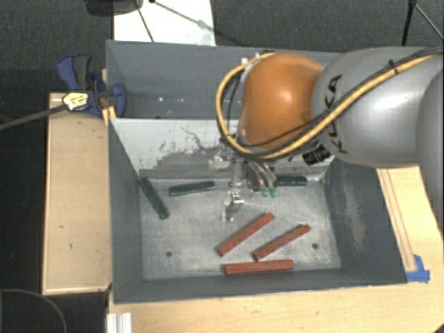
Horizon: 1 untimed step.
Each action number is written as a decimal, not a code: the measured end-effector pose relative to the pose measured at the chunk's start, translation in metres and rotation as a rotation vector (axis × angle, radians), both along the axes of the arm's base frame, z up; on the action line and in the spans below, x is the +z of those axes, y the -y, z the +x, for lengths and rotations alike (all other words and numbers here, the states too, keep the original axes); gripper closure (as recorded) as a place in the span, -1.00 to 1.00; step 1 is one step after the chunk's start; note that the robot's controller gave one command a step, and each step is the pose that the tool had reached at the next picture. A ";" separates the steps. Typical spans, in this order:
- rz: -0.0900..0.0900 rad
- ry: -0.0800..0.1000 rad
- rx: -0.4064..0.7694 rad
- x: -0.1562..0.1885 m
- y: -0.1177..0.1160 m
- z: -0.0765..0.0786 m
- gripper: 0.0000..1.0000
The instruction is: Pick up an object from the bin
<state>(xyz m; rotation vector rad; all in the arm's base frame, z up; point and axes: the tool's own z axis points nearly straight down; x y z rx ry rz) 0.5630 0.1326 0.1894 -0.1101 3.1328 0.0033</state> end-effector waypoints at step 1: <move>-0.001 -0.001 -0.020 -0.067 0.030 -0.007 -1.00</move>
Offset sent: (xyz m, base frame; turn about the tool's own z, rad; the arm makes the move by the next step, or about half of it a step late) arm -0.0238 -0.0502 -0.1037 -0.1102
